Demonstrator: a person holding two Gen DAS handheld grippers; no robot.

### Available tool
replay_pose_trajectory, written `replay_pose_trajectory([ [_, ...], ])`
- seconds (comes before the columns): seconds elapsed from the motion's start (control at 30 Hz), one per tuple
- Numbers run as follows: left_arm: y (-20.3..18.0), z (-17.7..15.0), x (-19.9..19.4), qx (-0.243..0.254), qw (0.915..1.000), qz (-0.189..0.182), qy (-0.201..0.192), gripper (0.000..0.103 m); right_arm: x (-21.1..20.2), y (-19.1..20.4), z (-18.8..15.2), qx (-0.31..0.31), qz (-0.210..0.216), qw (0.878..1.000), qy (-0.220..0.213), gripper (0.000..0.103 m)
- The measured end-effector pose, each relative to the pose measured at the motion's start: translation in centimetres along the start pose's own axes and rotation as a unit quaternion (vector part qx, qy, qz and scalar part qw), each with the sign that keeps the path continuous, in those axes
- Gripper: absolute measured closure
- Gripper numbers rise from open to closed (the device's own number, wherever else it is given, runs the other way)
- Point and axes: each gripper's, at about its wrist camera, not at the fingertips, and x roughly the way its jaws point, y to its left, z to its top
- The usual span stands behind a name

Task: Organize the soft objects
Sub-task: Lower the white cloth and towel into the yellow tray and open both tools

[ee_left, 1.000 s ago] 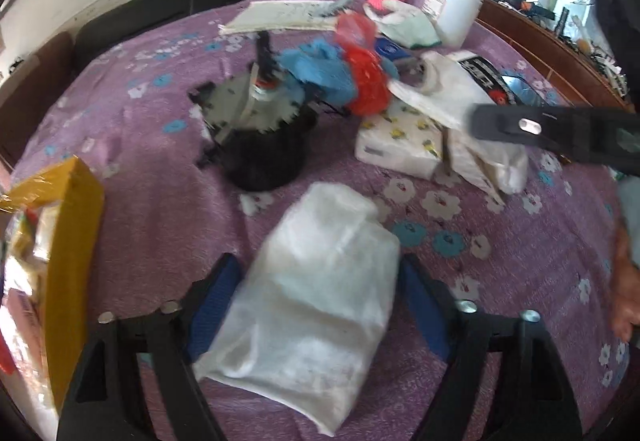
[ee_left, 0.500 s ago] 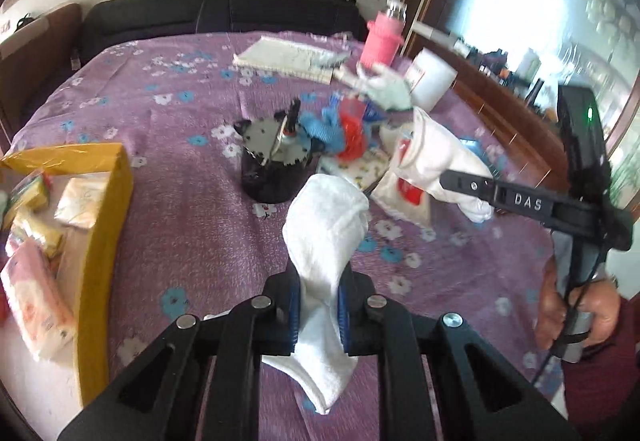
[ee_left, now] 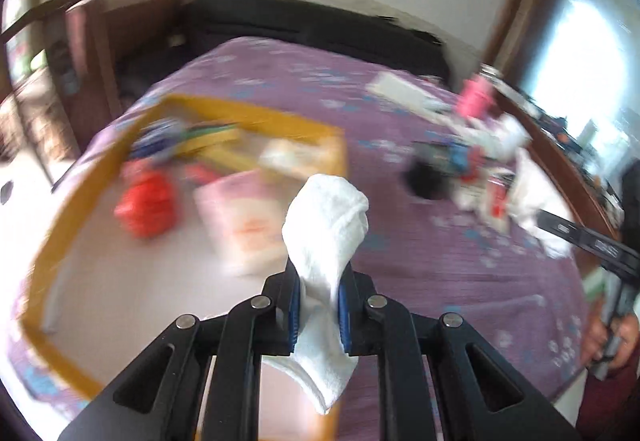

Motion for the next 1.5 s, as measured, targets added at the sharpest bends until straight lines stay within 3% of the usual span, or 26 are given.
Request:
replay_pose_trajectory([
  [0.17,6.5,0.2,0.3,-0.049,0.9962,0.069,0.022,0.088,2.0,5.5,0.2,-0.038,0.044,0.998,0.021,0.078],
  [0.2,7.2,0.4,0.6,-0.053,0.9954,0.075,0.026,0.088,3.3,8.2,0.4,-0.056,0.059,0.996,0.032,0.077],
  [0.3,9.7,0.9,1.8,-0.071,0.9920,0.097,0.040,0.087,4.6,10.7,0.4,-0.073,0.070,0.994,0.045,0.077],
  [0.37,11.1,1.2,2.5,-0.082,0.9897,0.109,0.043,0.081,6.7,14.5,0.3,-0.096,0.088,0.989,0.067,0.077],
  [0.43,12.0,1.2,2.6,-0.088,0.9891,0.108,0.046,0.064,8.0,16.8,0.2,-0.110,0.095,0.986,0.078,0.077],
  [0.47,12.4,1.3,2.7,-0.095,0.9889,0.106,0.045,0.049,8.6,17.7,0.0,-0.116,0.099,0.985,0.085,0.077],
  [0.5,12.7,1.2,2.5,-0.100,0.9888,0.103,0.040,0.044,9.2,18.7,0.0,-0.121,0.103,0.983,0.093,0.077],
  [0.7,13.3,1.0,-0.4,-0.118,0.9908,0.066,-0.006,0.041,13.1,24.1,-1.6,-0.167,0.131,0.965,0.153,0.077],
  [0.83,13.9,0.8,-3.3,-0.139,0.9869,0.060,-0.054,0.034,15.9,26.4,-2.9,-0.186,0.134,0.953,0.198,0.077],
  [1.03,14.6,0.5,-5.9,-0.155,0.9817,0.062,-0.092,0.031,19.0,27.3,-2.7,-0.200,0.083,0.958,0.190,0.076],
  [1.1,14.7,0.5,-6.3,-0.153,0.9814,0.065,-0.095,0.030,19.2,27.5,-2.6,-0.209,0.067,0.960,0.174,0.064],
  [1.17,14.5,0.6,-6.6,-0.150,0.9811,0.071,-0.099,0.026,18.3,27.5,-2.5,-0.216,0.077,0.960,0.159,0.036],
  [1.23,14.2,0.6,-6.9,-0.148,0.9808,0.076,-0.101,0.022,16.7,27.1,-2.4,-0.220,0.085,0.963,0.134,0.023],
  [1.37,12.5,0.7,-6.2,-0.137,0.9839,0.065,-0.094,0.022,13.0,25.5,-2.4,-0.227,0.078,0.967,0.088,0.017],
  [1.5,9.4,0.7,-6.0,-0.104,0.9894,0.042,-0.093,0.022,9.1,20.7,-2.8,-0.202,0.063,0.976,0.052,0.013],
])
